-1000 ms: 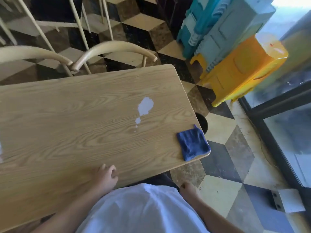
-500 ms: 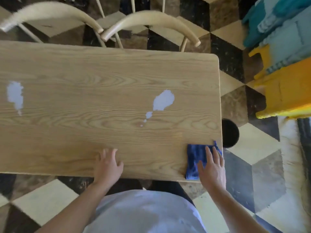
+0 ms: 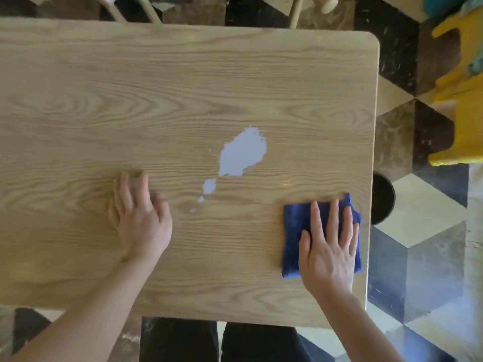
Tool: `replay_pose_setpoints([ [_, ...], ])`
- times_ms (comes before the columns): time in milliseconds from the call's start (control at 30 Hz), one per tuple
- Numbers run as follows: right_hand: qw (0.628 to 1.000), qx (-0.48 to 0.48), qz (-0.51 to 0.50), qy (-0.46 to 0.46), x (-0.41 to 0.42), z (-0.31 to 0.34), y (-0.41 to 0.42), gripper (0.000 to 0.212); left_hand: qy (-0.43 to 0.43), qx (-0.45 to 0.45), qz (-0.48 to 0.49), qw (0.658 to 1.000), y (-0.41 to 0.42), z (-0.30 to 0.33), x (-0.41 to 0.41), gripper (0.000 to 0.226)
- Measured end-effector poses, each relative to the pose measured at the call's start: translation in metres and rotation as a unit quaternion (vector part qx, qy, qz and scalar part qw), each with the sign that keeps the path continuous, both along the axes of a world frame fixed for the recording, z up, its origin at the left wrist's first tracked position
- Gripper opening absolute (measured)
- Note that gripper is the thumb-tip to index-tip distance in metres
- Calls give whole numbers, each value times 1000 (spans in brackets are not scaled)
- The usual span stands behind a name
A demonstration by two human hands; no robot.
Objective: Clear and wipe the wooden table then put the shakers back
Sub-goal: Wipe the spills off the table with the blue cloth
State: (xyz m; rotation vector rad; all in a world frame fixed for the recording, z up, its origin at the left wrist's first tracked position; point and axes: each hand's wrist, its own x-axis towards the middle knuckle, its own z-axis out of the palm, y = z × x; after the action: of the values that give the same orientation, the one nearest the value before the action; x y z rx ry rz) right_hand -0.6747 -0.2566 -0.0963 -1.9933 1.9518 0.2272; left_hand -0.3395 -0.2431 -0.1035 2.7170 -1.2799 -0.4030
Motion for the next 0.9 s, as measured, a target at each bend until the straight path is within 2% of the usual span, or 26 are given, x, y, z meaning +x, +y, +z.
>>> replay_pose_setpoints([
  [200, 997, -65, -52, 11, 54, -11, -182, 60, -56, -19, -10, 998, -3, -19, 12, 68],
  [333, 994, -105, -34, 2, 89, -13, -299, 61, -67, -30, -18, 997, -1, -22, 14, 70],
  [467, 994, -111, -1, -4, 113, -9, -361, 60, -73, -26, -30, 997, 0, -22, 16, 72],
  [733, 995, -93, 39, 0, 104, -12, -353, 69, -79, -29, -37, 996, -2, -22, 17, 73],
  [900, 997, -78, 21, -17, 91, -13, -251, 63, -69, -38, -42, 996, -2, -23, 21, 75],
])
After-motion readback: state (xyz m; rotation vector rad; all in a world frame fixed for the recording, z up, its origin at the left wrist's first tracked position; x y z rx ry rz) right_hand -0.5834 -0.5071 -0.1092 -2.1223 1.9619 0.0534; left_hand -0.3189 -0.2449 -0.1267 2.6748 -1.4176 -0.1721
